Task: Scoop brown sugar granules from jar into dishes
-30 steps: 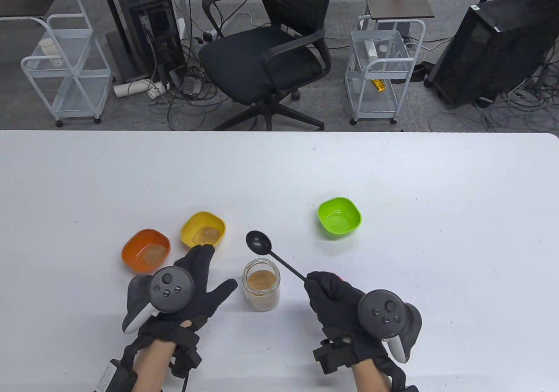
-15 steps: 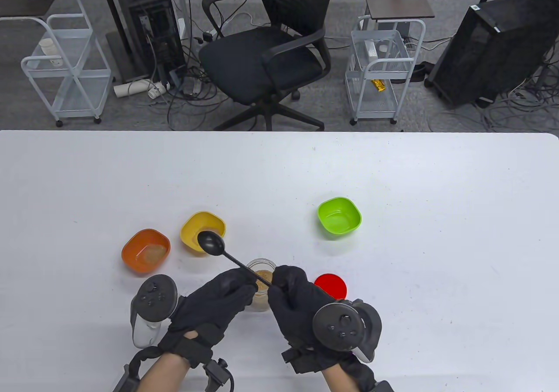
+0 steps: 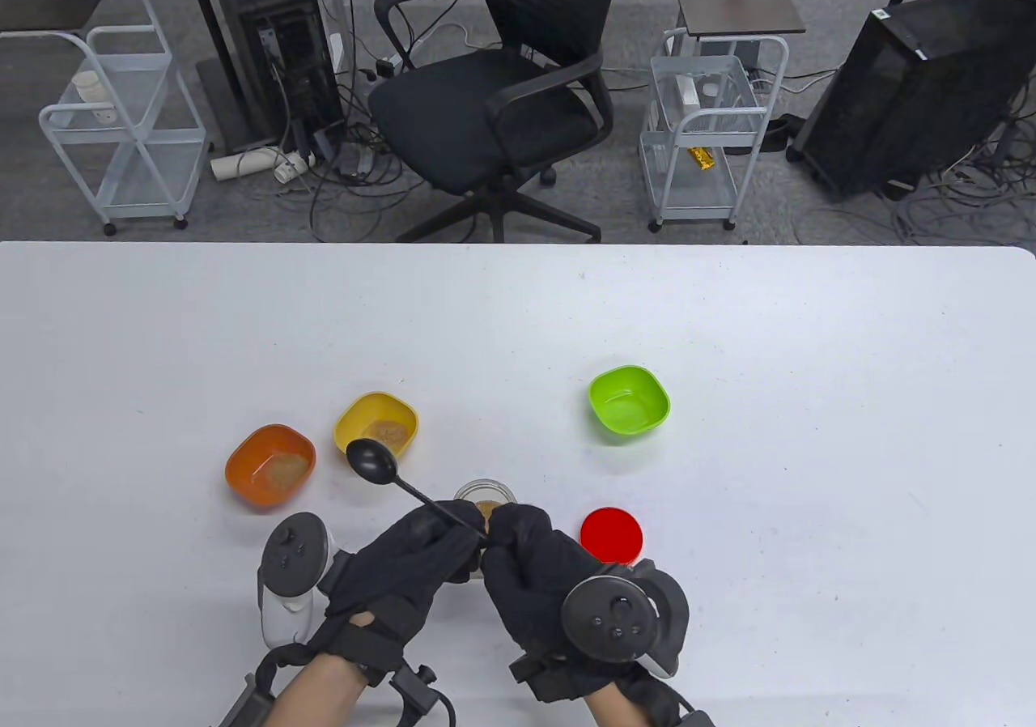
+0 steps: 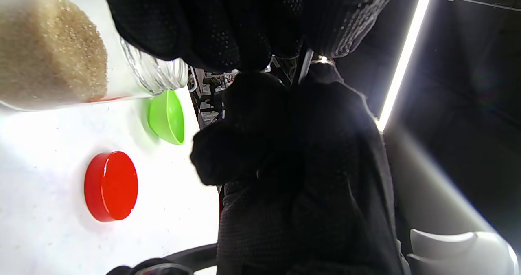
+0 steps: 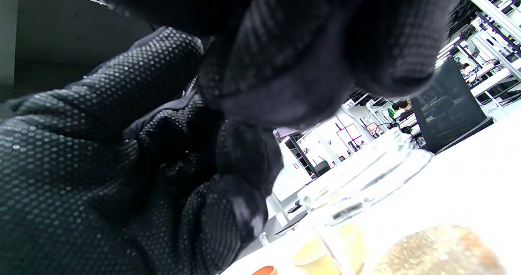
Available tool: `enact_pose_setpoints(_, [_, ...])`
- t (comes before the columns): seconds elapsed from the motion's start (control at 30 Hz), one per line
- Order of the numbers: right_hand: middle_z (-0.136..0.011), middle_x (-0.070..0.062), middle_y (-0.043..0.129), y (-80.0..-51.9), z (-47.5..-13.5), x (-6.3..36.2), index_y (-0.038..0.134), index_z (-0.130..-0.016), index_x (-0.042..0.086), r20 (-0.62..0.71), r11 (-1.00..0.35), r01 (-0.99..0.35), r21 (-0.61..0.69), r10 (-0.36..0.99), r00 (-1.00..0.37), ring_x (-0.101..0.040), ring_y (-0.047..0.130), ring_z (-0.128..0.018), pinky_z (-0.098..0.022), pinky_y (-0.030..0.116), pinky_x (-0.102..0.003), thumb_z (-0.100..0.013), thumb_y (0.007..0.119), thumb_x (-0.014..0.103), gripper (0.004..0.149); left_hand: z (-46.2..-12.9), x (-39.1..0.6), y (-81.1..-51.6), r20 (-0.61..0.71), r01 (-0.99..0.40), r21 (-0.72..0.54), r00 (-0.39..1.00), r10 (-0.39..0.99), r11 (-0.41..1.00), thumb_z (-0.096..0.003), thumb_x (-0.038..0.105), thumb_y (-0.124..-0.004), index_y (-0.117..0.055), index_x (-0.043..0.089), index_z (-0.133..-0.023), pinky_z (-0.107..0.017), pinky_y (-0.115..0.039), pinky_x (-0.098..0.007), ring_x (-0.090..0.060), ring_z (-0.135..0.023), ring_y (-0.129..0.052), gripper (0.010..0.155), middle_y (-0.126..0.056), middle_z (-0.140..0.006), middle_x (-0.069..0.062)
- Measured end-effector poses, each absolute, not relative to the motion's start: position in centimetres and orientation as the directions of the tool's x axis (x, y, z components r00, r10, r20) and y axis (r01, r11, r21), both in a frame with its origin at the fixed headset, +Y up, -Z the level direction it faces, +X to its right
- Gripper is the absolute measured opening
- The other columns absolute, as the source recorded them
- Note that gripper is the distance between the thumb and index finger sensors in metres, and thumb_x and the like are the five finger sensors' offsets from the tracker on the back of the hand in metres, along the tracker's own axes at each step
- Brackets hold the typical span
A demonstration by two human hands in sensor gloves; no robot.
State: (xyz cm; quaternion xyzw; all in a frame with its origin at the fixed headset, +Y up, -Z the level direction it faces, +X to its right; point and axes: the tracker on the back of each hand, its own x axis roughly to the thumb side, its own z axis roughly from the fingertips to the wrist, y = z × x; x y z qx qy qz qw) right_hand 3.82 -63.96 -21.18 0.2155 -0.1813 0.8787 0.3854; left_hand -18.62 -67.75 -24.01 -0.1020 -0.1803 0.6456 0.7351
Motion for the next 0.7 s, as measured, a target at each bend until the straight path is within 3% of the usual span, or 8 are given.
enact_pose_setpoints(0.27, [-0.084,-0.007,0.097,-64.5,-21.3,5.3,0.049,-0.105,0.004,0.488,-0.631,-0.75,-0.2,0.6,-0.634,-0.026,0.108,-0.055,-0.057,0.086,-0.053,-0.054,0.071,0.054,0.075,-24.3,-20.7,-66.8,0.217,-0.952,-0.283,0.052,0.975,0.114,-0.0681,0.045,-0.07,-0.064,0.026,-0.106,-0.071,-0.076,-0.051,-0.031,-0.096,-0.084,0.042,-0.077,-0.108,-0.005])
enact_pose_setpoints(0.4, [-0.086,-0.007,0.096,-64.7,-21.6,6.2,0.049,-0.106,0.004,0.46,-0.629,-0.749,-0.206,0.613,-0.642,-0.027,0.107,-0.057,-0.059,0.085,-0.053,-0.054,0.07,0.054,0.075,-24.5,-22.3,-66.5,0.238,-0.966,-0.242,0.031,0.971,0.09,-0.0698,0.044,-0.062,-0.054,0.029,-0.108,-0.075,-0.075,-0.056,-0.035,-0.105,-0.084,0.042,-0.076,-0.111,-0.007])
enact_pose_setpoints(0.5, [-0.086,-0.007,0.095,-65.0,-21.9,6.8,0.05,-0.106,0.005,0.432,-0.641,-0.737,-0.213,0.615,-0.66,-0.027,0.107,-0.057,-0.059,0.084,-0.053,-0.055,0.07,0.053,0.073,-24.7,-23.1,-66.3,0.259,-0.973,-0.202,0.057,0.964,0.112,-0.0701,0.043,-0.059,-0.05,0.03,-0.11,-0.074,-0.076,-0.058,-0.033,-0.103,-0.087,0.042,-0.082,-0.104,-0.004])
enact_pose_setpoints(0.7, [-0.086,-0.007,0.095,-65.3,-22.2,7.8,0.053,-0.105,0.006,0.39,-0.649,-0.724,-0.233,0.62,-0.681,-0.027,0.107,-0.057,-0.059,0.084,-0.054,-0.055,0.071,0.053,0.071,-25.1,-24.1,-66.3,0.271,-0.971,-0.172,0.114,0.956,0.165,-0.0697,0.042,-0.054,-0.043,0.035,-0.113,-0.07,-0.079,-0.059,-0.035,-0.099,-0.082,0.045,-0.073,-0.097,-0.003])
